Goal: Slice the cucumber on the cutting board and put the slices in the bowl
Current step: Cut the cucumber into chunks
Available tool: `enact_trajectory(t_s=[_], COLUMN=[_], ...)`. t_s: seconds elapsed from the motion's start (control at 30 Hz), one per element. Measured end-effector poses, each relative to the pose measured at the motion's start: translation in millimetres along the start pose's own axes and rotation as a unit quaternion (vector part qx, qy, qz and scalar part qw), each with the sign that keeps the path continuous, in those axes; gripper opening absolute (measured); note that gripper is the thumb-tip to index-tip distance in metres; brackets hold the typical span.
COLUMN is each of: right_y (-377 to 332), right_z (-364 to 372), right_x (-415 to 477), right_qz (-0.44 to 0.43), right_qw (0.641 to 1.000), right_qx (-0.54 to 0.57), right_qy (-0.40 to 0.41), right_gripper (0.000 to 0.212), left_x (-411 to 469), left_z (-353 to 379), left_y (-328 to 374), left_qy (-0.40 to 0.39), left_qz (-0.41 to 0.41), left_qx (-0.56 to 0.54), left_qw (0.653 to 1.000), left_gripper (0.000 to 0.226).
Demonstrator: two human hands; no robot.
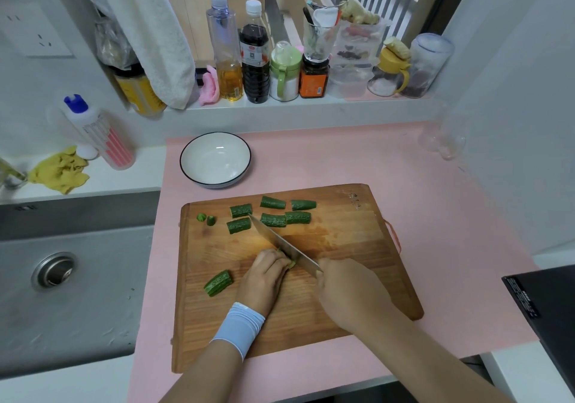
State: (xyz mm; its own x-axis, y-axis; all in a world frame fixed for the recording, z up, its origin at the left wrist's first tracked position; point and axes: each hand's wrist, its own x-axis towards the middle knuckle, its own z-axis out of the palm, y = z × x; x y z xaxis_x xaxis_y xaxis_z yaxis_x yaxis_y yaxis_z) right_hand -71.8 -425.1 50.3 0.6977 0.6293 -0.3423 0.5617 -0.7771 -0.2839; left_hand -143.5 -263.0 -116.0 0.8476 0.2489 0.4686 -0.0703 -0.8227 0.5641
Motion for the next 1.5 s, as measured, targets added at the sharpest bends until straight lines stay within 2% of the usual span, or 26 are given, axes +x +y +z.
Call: enact_trajectory(t_s=[0.5,0.83,1.23,1.5], right_y=[-7,17,13,23], right_z=[-1,26,52,41], right_x=[10,13,31,39], right_qz=[0.010,0.025,0.003,0.005], right_qw=[1.000,0.999,0.998,0.995], right_qx=[-0.009,0.030,0.058,0.099], right_qy=[-0.021,-0.030,0.013,-0.017], right_gripper=[0.015,0.019,0.022,0.023], left_x=[2,2,0,4], left_z=[0,2,3,-5], left_y=[-1,-3,-6,2], left_qy=[0.009,0.018,0.018,-0.008], left_qz=[-0.002,-0.004,-0.008,-0.031], left_qx=[-0.001,-0.010,-0.001,0.032], left_qw=[1.000,1.000,1.000,0.999], left_gripper=[0.007,0.009,0.007,0.013])
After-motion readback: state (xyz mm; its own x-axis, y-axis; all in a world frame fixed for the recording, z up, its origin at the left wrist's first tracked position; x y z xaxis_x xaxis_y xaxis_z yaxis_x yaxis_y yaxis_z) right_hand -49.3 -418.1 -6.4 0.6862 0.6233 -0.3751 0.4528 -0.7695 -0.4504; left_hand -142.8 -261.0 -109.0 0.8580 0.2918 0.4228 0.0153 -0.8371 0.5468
